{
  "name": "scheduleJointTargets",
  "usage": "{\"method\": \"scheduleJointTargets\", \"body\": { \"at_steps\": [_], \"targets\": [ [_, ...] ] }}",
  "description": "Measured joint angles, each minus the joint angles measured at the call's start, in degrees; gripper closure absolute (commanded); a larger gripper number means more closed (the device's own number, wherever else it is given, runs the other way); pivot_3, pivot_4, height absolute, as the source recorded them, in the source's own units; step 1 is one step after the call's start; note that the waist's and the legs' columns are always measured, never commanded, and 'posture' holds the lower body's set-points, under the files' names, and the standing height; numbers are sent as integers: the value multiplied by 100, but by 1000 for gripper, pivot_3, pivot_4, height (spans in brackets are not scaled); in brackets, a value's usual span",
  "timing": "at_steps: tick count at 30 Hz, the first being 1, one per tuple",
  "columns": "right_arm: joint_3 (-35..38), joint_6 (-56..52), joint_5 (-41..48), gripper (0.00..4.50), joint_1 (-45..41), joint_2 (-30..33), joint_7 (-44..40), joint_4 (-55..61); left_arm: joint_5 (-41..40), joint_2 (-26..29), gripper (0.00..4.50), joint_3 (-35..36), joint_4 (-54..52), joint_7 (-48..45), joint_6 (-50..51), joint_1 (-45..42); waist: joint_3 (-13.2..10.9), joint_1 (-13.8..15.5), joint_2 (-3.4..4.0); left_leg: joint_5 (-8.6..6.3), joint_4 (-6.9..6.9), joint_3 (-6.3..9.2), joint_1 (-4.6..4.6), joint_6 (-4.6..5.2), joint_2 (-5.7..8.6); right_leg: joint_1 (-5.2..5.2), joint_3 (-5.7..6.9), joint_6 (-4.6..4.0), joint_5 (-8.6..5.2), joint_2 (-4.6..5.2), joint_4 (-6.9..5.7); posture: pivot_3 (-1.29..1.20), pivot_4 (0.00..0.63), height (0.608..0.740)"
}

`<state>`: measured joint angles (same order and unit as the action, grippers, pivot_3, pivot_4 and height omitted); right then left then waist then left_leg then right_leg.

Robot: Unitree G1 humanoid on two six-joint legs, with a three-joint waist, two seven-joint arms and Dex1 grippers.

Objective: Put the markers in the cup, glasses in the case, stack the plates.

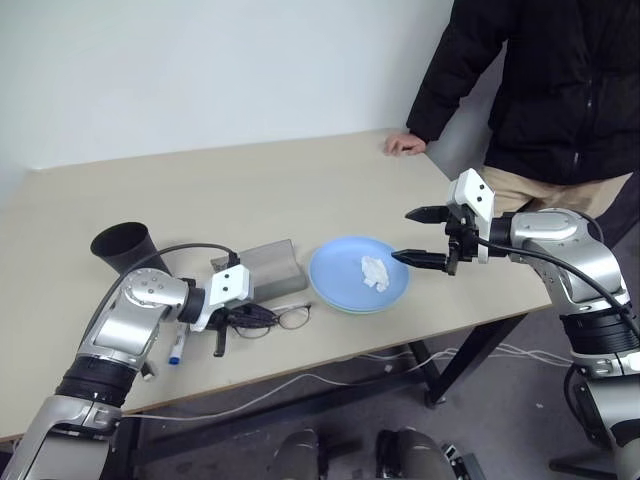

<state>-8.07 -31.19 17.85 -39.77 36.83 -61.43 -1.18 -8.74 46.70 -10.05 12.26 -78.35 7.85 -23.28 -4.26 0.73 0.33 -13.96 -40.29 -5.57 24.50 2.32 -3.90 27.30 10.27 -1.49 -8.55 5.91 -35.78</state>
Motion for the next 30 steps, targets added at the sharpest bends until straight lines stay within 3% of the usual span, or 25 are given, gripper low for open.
{"method": "scheduleJointTargets", "body": {
  "at_steps": [13,30],
  "targets": [
    [-41,1,-5,0,-9,-22,3,-28,-44,-91,4474,21,472,3,-10,-471,0,-5,-1,-2,0,4,0,3,22,12,-7,0,1,-7,-11,0,0,701],
    [-89,18,-12,0,-10,-114,8,-32,14,11,4474,362,2239,-233,-517,-1808,1,-7,-3,-1,-6,8,0,3,28,9,-5,0,2,-7,-17,0,0,701]
  ]
}}
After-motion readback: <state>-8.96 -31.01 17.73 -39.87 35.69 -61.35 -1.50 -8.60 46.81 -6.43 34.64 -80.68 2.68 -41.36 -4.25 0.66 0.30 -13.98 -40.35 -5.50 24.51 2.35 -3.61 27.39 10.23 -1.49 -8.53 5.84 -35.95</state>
